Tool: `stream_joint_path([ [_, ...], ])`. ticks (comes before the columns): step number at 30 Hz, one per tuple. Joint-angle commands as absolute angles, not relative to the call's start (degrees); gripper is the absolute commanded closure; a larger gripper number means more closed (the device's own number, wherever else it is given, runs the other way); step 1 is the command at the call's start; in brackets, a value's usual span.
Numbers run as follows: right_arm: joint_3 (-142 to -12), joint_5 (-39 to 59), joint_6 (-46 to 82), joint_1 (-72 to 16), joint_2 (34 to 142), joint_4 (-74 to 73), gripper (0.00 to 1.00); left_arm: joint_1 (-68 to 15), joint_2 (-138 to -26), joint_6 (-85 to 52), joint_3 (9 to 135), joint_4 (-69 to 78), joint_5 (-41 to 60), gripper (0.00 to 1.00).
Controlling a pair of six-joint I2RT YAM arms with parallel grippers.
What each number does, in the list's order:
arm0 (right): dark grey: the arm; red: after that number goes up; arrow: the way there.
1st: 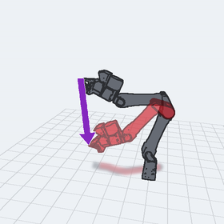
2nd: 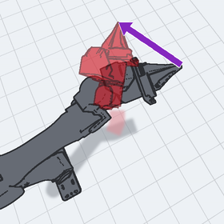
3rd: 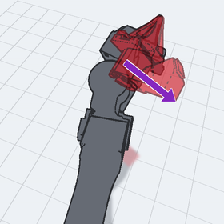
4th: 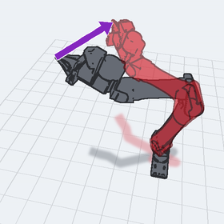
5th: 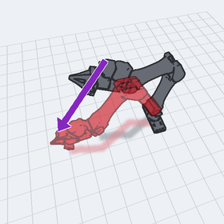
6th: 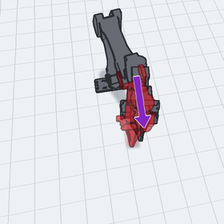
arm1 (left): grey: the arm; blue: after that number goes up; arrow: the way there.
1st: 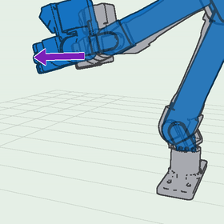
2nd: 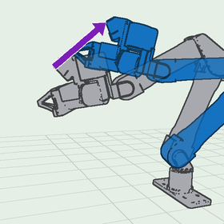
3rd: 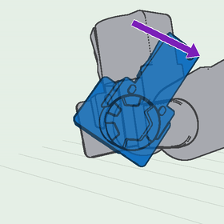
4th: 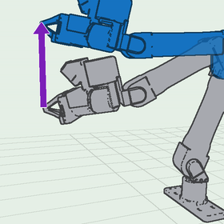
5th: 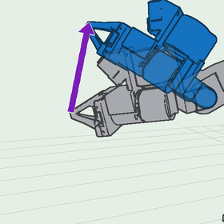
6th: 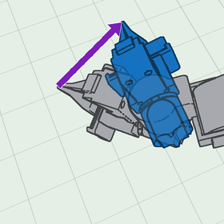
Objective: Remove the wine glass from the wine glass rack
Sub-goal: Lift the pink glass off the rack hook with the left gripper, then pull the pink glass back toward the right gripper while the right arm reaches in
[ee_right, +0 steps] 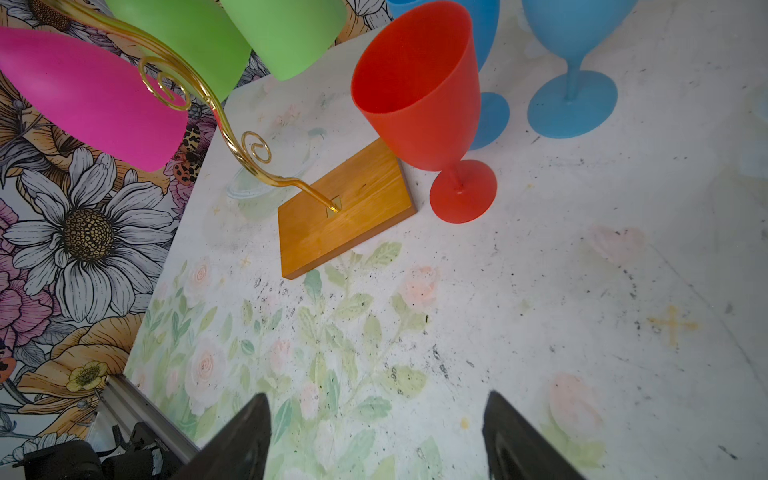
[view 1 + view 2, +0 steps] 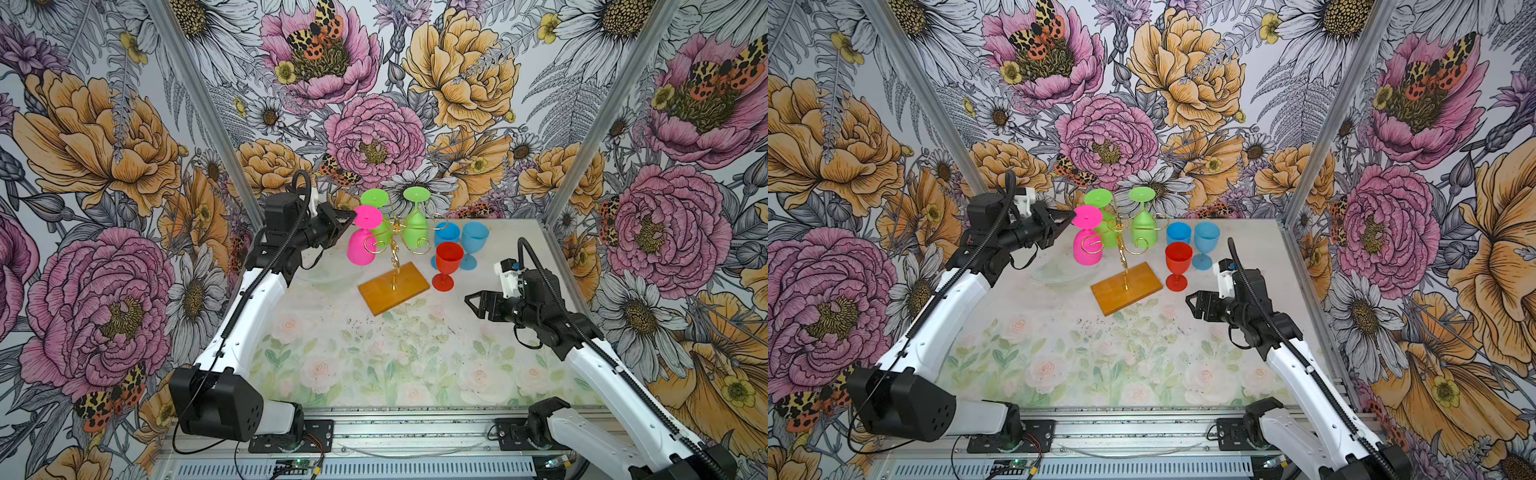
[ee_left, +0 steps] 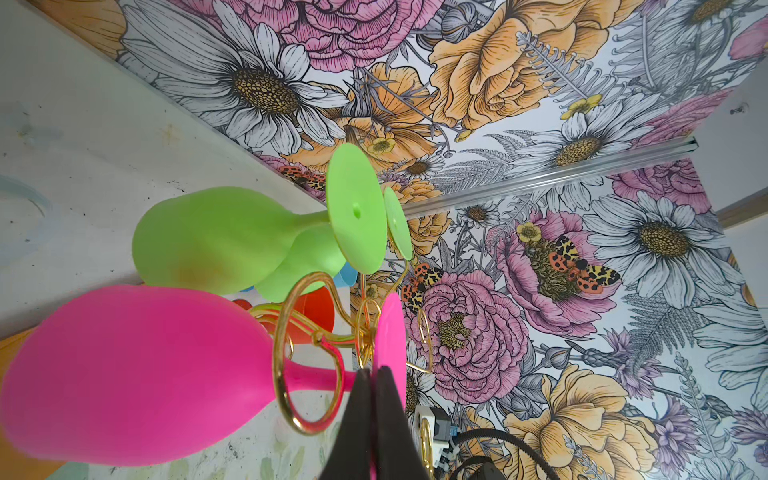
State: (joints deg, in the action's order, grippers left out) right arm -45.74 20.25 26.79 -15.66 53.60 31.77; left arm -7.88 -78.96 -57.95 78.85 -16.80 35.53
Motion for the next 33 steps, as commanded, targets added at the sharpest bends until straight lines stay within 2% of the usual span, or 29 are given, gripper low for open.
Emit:
stream_joint_path([
  [1, -45.3, 20.9, 27.5, -15.2, 52.3, 30.2, 0.19, -7.9, -77.0, -56.1, 79.9, -17.7, 37.9, 1.0],
  [13, -45.1, 21.4, 28.0, -15.3, 53.0, 29.7, 0.19, -7.0, -68.9, -55.0, 75.1, -20.0, 38.9, 1.0],
  [23, -45.2, 22.3, 28.7, -15.4, 53.8, 29.0, 0.2, -3.7, -60.6, -49.0, 71.7, -29.3, 34.1, 1.0],
  [33, -45.0, 23.5, 29.1, -15.4, 54.8, 29.0, 0.2, -4.5, -49.8, -37.1, 66.7, -41.2, 27.0, 1.0],
])
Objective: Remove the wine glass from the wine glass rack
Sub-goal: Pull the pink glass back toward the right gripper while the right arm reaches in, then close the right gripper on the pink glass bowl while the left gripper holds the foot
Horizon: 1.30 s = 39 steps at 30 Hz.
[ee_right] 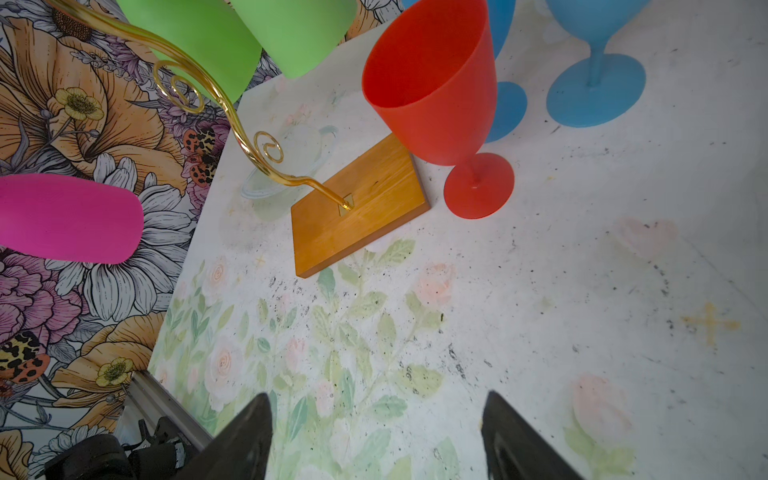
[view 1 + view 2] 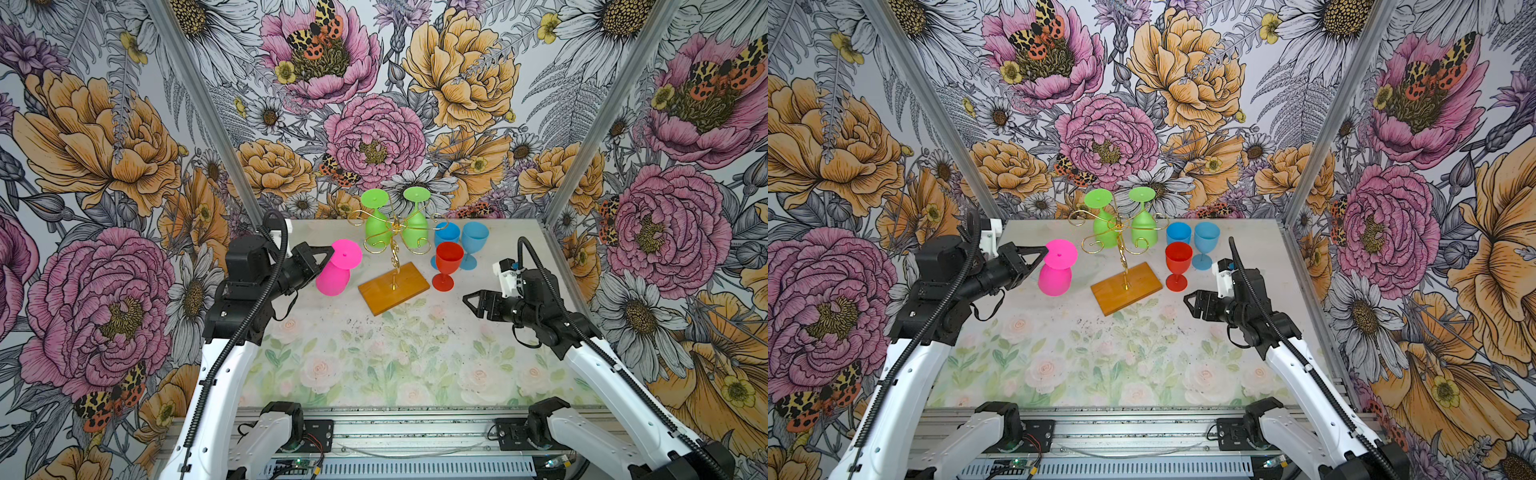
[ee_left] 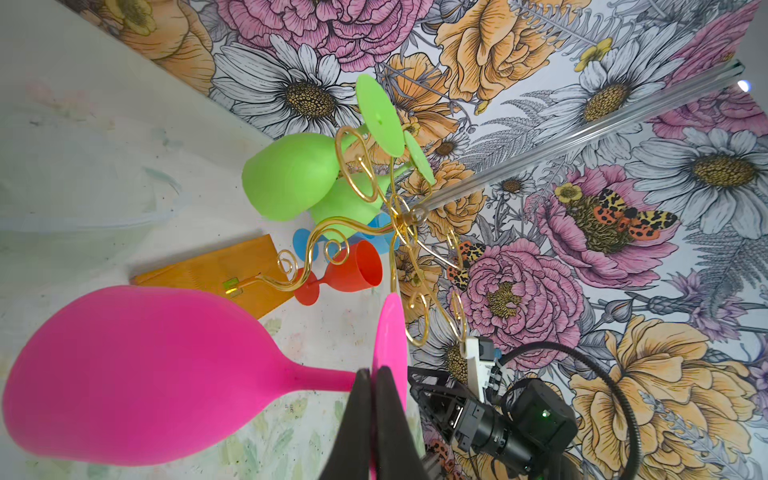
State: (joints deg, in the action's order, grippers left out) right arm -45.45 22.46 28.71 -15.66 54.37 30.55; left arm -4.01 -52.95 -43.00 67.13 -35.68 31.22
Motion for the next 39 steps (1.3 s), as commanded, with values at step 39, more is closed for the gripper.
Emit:
stream_joint_path([
  [39, -61.6, 35.6, 26.0, -15.2, 62.6, 48.7, 0.21, -93.7, -72.4, 35.5, 57.0, -27.1, -34.0, 1.0],
])
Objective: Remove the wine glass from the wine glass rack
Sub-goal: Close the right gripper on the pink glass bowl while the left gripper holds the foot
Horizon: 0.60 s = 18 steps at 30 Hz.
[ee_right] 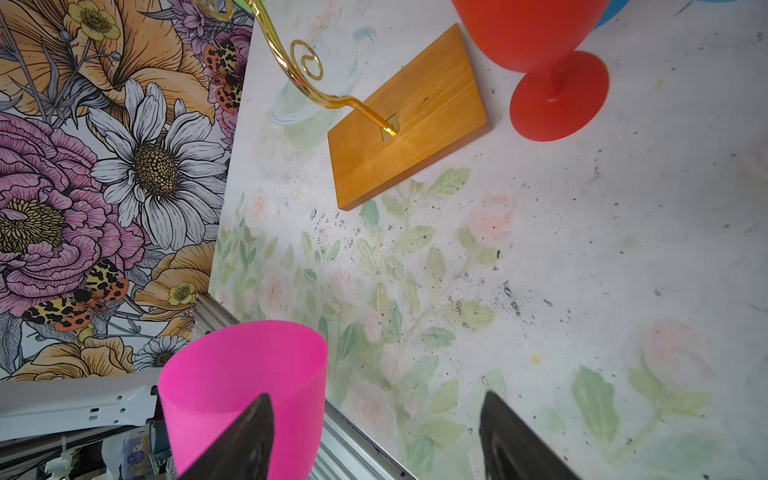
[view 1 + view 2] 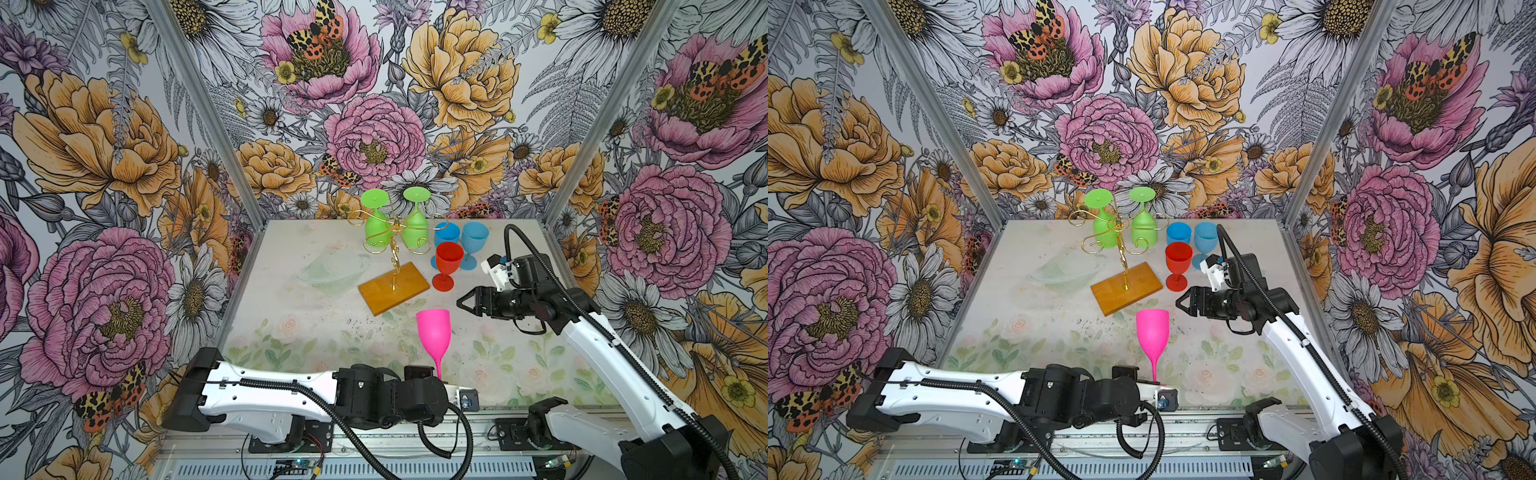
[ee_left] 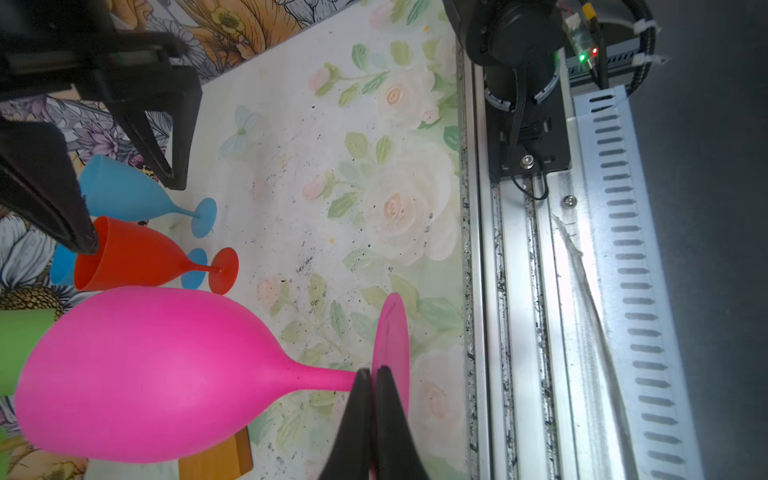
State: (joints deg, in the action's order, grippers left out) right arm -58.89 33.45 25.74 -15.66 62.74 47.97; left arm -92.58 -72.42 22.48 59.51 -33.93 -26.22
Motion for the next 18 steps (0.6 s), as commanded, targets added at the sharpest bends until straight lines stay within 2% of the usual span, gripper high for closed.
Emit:
stream_joint_path([
  [1, -61.9, 36.1, 26.2, -15.2, 62.7, 48.8, 0.21, -94.5, -72.6, 38.7, 55.4, -25.0, -35.8, 1.0],
  [8, -64.5, 39.9, 27.0, -15.3, 63.3, 48.8, 0.23, -97.1, -73.8, 58.2, 46.1, -13.4, -46.7, 1.0],
  [18, -63.7, 44.1, 26.7, -15.4, 63.3, 50.8, 0.39, -95.5, -72.7, 74.7, 36.9, -0.8, -53.1, 1.0],
])
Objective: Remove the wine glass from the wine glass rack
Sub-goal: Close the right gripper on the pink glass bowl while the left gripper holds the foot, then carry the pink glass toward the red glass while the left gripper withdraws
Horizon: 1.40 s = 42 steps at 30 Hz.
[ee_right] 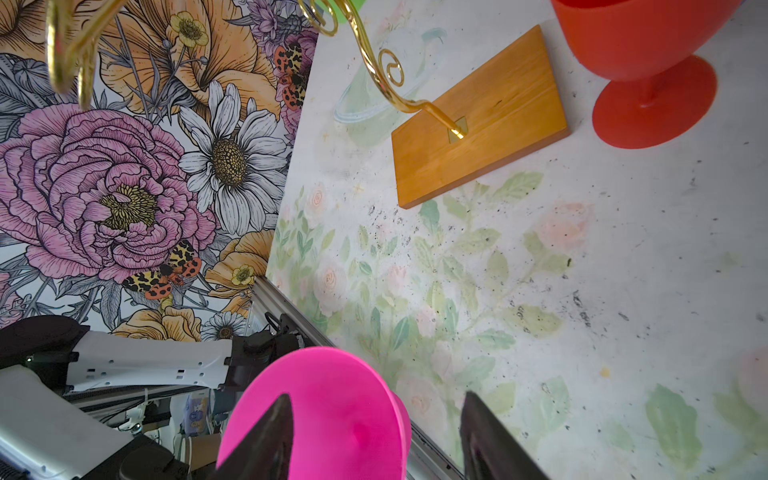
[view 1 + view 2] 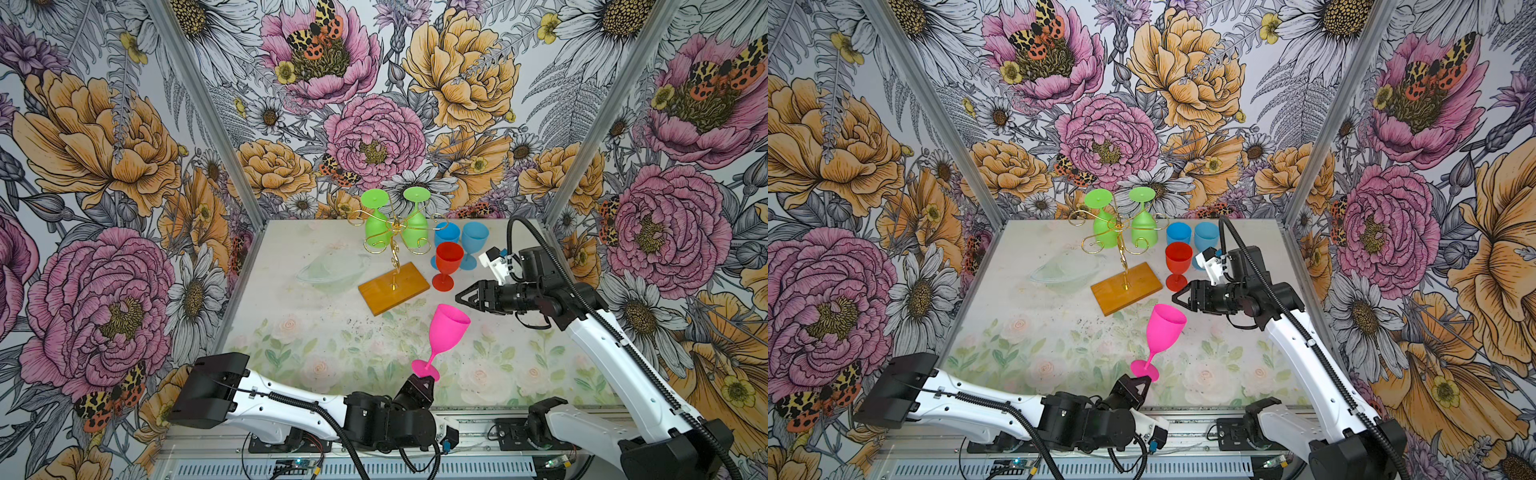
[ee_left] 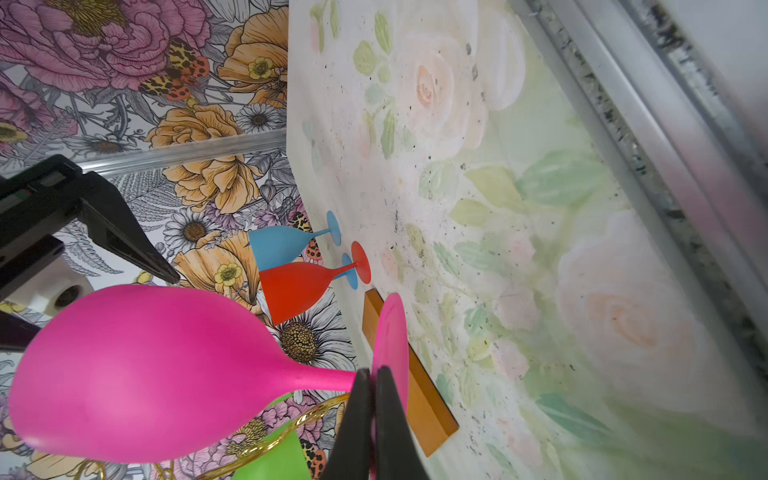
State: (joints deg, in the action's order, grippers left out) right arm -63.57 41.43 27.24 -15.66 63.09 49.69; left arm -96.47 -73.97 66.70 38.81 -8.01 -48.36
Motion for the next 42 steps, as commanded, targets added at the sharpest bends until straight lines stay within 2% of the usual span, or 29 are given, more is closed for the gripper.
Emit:
stream_joint_path([
  [1, -63.5, 44.5, 26.6, -15.7, 63.4, 51.0, 0.41, -95.1, -72.5, 75.6, 36.3, -0.6, -53.3, 1.0],
  [19, -62.4, 44.6, 25.2, -18.6, 65.2, 52.6, 0.61, -90.2, -73.3, 85.1, 31.8, 6.1, -55.1, 1.0],
  [33, -62.3, 44.6, 24.2, -18.6, 67.1, 52.7, 0.89, -90.3, -74.3, 87.6, 30.9, 7.6, -56.2, 1.0],
  [38, -62.3, 43.9, 23.7, -18.6, 67.7, 53.1, 0.98, -91.0, -74.3, 87.4, 29.7, 7.6, -56.3, 0.91],
  [42, -62.3, 42.6, 23.7, -18.5, 68.2, 53.2, 1.0, -91.7, -74.0, 86.4, 28.9, 7.9, -56.4, 0.81],
])
